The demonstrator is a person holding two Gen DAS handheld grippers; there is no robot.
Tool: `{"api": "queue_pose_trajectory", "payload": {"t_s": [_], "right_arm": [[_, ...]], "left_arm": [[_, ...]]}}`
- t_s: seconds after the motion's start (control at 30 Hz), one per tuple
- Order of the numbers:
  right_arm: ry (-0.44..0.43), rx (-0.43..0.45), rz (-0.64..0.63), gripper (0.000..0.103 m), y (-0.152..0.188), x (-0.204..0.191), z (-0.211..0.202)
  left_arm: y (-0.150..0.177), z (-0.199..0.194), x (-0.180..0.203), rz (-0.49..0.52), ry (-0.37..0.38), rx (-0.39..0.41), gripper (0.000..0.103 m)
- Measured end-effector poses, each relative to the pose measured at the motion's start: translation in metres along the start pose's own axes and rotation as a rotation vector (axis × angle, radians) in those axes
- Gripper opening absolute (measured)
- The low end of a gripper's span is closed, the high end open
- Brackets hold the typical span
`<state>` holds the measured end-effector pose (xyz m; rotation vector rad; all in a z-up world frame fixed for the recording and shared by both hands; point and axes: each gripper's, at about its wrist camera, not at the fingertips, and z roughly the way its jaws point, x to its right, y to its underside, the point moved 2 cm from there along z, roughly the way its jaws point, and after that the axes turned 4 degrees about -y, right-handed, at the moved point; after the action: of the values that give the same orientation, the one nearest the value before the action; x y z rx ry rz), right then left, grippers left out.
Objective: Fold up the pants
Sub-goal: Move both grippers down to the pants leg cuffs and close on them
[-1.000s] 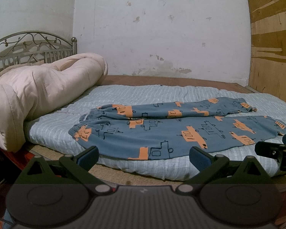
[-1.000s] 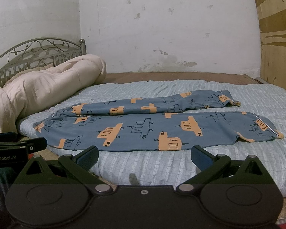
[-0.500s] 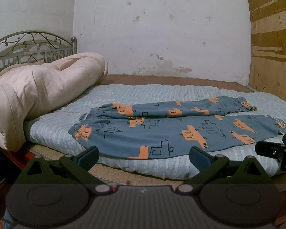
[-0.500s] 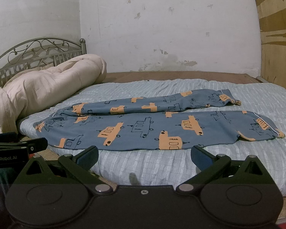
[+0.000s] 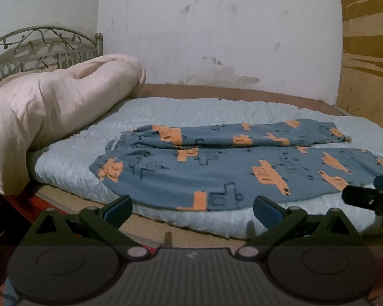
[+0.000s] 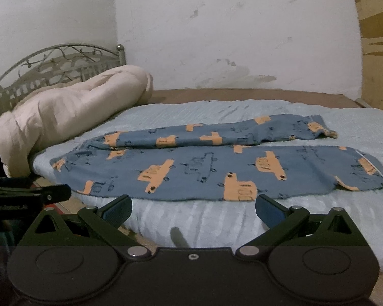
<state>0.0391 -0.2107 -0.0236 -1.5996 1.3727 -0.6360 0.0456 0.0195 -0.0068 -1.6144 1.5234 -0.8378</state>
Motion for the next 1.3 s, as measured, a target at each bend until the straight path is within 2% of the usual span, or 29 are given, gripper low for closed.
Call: {"api": "queue_pose_trajectory", "payload": {"t_s": [0.43, 0.67, 0.77, 0.93, 1.07, 1.3], "right_arm": [[-0.170, -0.024, -0.018, 0.102, -0.055, 0.022, 0.074], [-0.222, -0.081, -0.091, 0.102, -0.100, 0.037, 0.128], [-0.247, -0.105, -0.170, 0.102, -0.122, 0.049, 0.157], [-0.329, -0.181, -0.279, 0.102, -0.150, 0.075, 0.221], [-0.360, -0.242, -0.304, 0.102, -0.164, 0.091, 0.274], [-0.404, -0.345, -0.337, 0.096, -0.172, 0.092, 0.343]], "left_arm": [[-0.067, 0.066, -0.024, 0.030, -0.069, -0.002, 0.103], [-0.104, 0.125, -0.053, 0.053, -0.101, -0.039, 0.103], [-0.121, 0.156, -0.073, 0.070, -0.102, -0.060, 0.103], [-0.149, 0.210, -0.098, 0.093, -0.045, -0.072, 0.103], [-0.165, 0.250, -0.105, 0.137, 0.059, -0.081, 0.103], [-0.178, 0.303, -0.083, 0.278, 0.188, -0.140, 0.103]]}}
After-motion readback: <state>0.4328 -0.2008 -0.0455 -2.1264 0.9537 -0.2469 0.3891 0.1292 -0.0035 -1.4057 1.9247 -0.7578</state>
